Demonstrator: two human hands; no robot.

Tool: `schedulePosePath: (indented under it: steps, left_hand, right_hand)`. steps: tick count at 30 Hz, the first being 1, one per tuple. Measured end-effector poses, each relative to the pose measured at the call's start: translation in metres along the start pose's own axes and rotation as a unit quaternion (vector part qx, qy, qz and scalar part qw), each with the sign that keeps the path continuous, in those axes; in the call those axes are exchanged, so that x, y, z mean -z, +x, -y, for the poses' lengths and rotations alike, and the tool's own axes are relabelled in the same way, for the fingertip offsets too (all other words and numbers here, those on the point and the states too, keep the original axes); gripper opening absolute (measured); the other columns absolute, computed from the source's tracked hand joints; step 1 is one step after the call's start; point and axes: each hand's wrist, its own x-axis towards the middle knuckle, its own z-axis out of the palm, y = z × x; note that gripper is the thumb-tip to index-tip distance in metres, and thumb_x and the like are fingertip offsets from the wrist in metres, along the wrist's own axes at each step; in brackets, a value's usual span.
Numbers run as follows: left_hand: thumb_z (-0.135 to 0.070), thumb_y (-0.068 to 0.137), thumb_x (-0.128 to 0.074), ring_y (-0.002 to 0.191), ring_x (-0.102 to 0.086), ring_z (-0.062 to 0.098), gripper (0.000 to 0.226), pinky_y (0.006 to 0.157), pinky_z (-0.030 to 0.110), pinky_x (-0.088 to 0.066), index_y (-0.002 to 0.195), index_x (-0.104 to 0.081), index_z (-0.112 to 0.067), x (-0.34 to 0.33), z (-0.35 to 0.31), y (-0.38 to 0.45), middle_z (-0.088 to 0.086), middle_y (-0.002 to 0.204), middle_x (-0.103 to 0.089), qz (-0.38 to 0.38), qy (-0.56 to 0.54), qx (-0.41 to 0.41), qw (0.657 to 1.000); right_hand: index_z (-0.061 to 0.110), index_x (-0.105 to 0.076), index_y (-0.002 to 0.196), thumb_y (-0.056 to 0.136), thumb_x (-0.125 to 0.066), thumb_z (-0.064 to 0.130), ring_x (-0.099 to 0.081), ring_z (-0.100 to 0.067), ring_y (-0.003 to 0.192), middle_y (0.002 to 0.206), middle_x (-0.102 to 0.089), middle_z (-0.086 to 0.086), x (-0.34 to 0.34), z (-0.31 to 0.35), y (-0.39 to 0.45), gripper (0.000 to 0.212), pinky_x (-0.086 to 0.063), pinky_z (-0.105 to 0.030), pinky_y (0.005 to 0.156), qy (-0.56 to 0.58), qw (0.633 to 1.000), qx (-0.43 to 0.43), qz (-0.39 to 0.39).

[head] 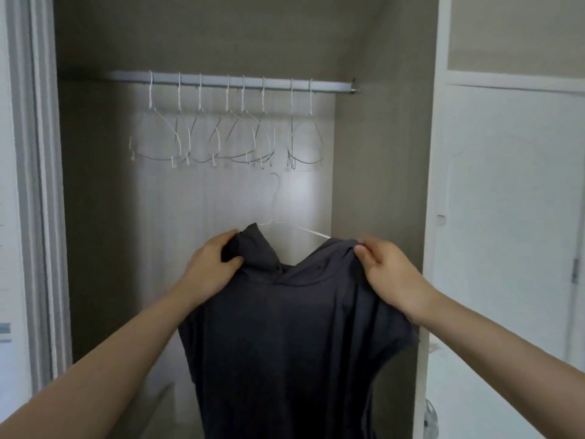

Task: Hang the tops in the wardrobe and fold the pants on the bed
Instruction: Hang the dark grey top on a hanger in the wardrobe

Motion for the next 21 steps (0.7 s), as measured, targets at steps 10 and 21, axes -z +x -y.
schedulePosePath:
  steps: [10,21]
  left_hand:
    - [-0.063,0.081,-0.059,0.14,-0.034,0.003,0.059,0.118,0.032,-0.028,0.135,-0.033,-0.062,-0.077,-0.091,0.003,-0.023,0.151,-0.034,0.273,-0.237,-0.092,0.928]
    - [-0.032,0.072,-0.08,0.14,-0.036,0.014,0.119,0.111,0.038,-0.038,0.152,0.008,-0.038,-0.105,-0.131,0.006,-0.008,0.156,-0.029,0.146,-0.178,-0.128,0.965]
  right_hand:
    - [-0.004,-0.054,0.106,0.096,-0.045,0.003,-0.057,-0.022,0.064,0.085,-0.059,-0.014,0.042,0.041,0.053,0.015,-0.049,-0.022,0.042,0.249,0.935,-0.232,-0.105]
    - [0.003,-0.047,0.091,0.1,-0.035,0.01,-0.051,-0.022,0.073,0.078,-0.046,-0.009,0.031,0.073,0.123,0.016,-0.048,-0.031,0.063,0.256,0.932,-0.168,-0.196]
